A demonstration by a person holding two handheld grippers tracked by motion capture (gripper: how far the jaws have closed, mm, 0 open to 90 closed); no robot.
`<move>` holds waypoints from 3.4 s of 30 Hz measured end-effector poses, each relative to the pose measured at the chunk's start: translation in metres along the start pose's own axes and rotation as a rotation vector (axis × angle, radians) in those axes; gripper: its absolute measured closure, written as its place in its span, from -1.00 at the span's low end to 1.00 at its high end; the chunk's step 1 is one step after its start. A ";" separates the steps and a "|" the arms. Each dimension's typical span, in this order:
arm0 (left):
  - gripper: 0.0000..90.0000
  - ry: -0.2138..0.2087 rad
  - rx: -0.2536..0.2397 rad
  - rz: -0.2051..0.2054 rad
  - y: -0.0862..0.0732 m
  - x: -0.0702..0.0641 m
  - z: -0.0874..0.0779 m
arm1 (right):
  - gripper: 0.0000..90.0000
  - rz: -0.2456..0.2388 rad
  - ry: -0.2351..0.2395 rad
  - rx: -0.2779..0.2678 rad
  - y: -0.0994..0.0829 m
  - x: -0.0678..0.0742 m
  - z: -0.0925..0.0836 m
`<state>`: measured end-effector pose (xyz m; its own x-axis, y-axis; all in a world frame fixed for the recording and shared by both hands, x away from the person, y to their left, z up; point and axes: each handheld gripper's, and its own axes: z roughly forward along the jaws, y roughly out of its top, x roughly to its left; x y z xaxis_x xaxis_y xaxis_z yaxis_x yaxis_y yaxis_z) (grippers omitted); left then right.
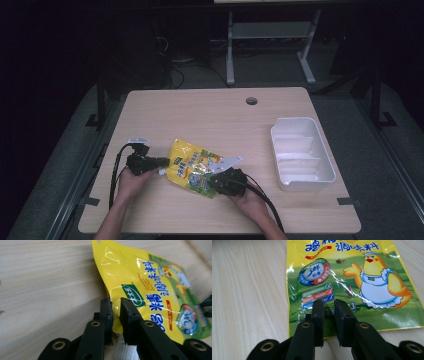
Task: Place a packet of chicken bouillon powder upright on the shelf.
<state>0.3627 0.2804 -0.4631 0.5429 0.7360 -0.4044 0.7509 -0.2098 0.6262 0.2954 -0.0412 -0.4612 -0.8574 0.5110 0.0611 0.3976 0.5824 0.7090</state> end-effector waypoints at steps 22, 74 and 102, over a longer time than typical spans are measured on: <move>1.00 -0.068 -0.105 0.005 0.004 -0.002 -0.020 | 0.68 0.048 0.043 -0.025 -0.005 -0.004 -0.003; 0.25 -0.083 0.071 -0.059 -0.003 -0.002 -0.009 | 0.34 -0.008 0.036 0.079 -0.006 -0.002 -0.009; 1.00 -0.273 -0.085 0.081 0.021 -0.041 -0.033 | -0.31 0.013 0.041 -0.018 0.028 -0.026 -0.046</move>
<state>0.3433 0.2671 -0.4116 0.6892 0.5165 -0.5081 0.6733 -0.1975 0.7125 0.3137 -0.0675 -0.4109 -0.8652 0.4915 0.0989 0.4031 0.5646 0.7202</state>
